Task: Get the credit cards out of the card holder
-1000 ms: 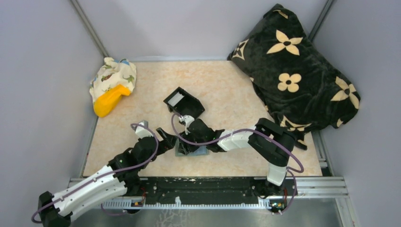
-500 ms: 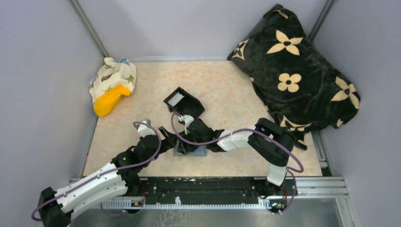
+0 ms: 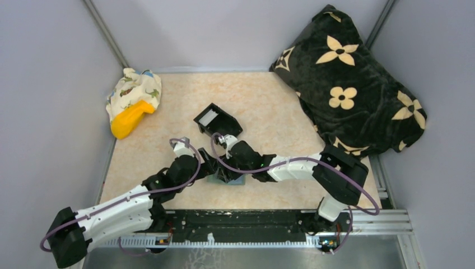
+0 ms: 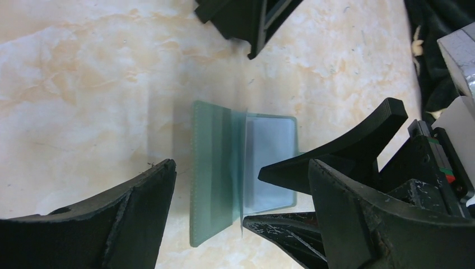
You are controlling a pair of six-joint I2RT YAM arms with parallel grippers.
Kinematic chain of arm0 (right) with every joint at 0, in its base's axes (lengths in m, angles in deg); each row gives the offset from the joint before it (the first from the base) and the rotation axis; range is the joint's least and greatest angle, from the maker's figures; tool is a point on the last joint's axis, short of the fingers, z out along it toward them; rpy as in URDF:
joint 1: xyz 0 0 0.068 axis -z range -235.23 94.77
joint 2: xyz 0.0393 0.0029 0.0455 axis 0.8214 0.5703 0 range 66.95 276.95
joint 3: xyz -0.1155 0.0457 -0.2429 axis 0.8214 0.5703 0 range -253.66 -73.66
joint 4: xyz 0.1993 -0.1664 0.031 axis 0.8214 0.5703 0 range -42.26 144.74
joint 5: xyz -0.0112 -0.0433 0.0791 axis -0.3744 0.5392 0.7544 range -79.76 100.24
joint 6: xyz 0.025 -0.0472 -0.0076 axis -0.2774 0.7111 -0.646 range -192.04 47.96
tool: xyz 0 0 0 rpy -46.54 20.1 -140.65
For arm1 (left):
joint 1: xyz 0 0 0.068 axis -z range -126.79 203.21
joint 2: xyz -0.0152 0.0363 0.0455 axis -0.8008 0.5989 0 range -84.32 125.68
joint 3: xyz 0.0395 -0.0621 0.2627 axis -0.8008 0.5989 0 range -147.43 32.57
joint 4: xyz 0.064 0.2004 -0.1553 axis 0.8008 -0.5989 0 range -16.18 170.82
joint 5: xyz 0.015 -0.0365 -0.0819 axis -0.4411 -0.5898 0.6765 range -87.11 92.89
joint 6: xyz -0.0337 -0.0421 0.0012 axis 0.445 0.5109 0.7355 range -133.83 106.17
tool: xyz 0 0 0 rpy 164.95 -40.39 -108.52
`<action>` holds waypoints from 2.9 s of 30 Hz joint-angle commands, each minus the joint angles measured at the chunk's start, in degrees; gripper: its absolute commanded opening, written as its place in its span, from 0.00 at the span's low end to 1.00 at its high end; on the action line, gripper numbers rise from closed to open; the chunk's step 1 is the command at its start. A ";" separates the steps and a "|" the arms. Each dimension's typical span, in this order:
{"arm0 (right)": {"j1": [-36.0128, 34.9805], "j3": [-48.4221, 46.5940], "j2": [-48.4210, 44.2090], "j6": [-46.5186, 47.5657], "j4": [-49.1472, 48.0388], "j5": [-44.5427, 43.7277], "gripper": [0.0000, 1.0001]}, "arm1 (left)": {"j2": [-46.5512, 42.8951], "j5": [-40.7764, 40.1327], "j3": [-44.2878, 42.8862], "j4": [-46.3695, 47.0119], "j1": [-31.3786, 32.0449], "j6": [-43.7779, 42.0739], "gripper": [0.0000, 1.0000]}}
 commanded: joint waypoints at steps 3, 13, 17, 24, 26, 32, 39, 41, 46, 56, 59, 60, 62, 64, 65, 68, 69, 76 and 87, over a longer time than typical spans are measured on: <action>-0.68 1.66 -6.03 0.53 -2.36 -3.12 0.50 | -0.05 2.62 -3.54 4.34 0.04 -2.16 0.93; -0.60 2.28 -5.79 0.90 -2.42 -4.46 0.48 | 0.42 2.76 -4.63 4.35 0.00 -2.96 0.93; -0.60 1.61 -4.60 0.71 -2.79 -4.50 0.34 | -0.12 2.68 -4.18 4.80 -0.05 -2.85 0.93; -0.60 -0.25 -0.09 0.61 -4.86 -2.37 0.23 | 1.43 3.49 -5.30 7.29 -0.09 -4.48 0.93; -0.60 -0.85 2.10 0.46 -5.31 -1.96 0.21 | 2.41 4.24 -5.88 7.96 -0.02 -4.83 0.93; -0.60 -0.72 4.19 -0.45 -7.21 -1.98 0.07 | 4.12 6.25 -6.03 9.63 -0.01 -5.06 0.93; -0.60 0.07 6.38 -1.63 -9.07 -0.92 0.00 | 4.83 13.12 -3.70 18.09 -0.05 -6.47 0.91; -0.60 0.08 6.89 -1.73 -9.33 -0.79 0.00 | 4.81 16.73 -2.22 22.37 -0.04 -6.56 0.91; -0.60 0.08 7.36 -2.01 -9.61 -0.93 0.00 | 5.72 21.24 0.79 30.35 0.00 -4.93 0.91; -0.60 1.12 6.46 -2.67 -10.03 -1.74 0.00 | 12.88 27.10 5.40 39.01 -0.11 0.44 0.91; -0.60 1.47 6.07 -2.96 -10.13 -1.98 0.00 | 13.91 25.89 4.79 36.08 -0.23 1.45 0.91; -0.60 1.60 5.65 -2.93 -10.13 -2.16 0.00 | 14.25 25.11 4.41 33.91 -0.27 1.68 0.91; -0.64 2.10 4.70 -2.95 -10.09 -2.44 0.00 | 14.62 23.43 3.92 30.50 -0.36 2.06 0.91; -0.60 2.29 3.74 -2.94 -9.61 -2.79 0.00 | 14.97 22.37 4.07 28.55 -0.71 2.97 0.91; -0.60 2.40 3.19 -2.83 -9.34 -2.91 0.01 | 15.14 22.25 4.37 28.37 -0.82 3.31 0.91; -0.63 2.91 1.25 -2.59 -8.77 -3.29 0.02 | 16.53 22.49 5.04 28.00 -1.50 4.76 0.91; -0.60 3.09 0.97 -2.51 -8.47 -3.52 0.03 | 17.14 22.80 5.19 27.98 -1.62 5.07 0.91; -0.67 4.73 -6.49 -0.90 -5.27 -8.58 0.15 | 19.71 24.11 6.42 29.86 -2.62 6.12 0.91; 2.24 7.65 -12.66 0.71 -0.10 -16.24 0.16 | 19.21 24.14 6.98 29.34 -4.06 5.83 0.91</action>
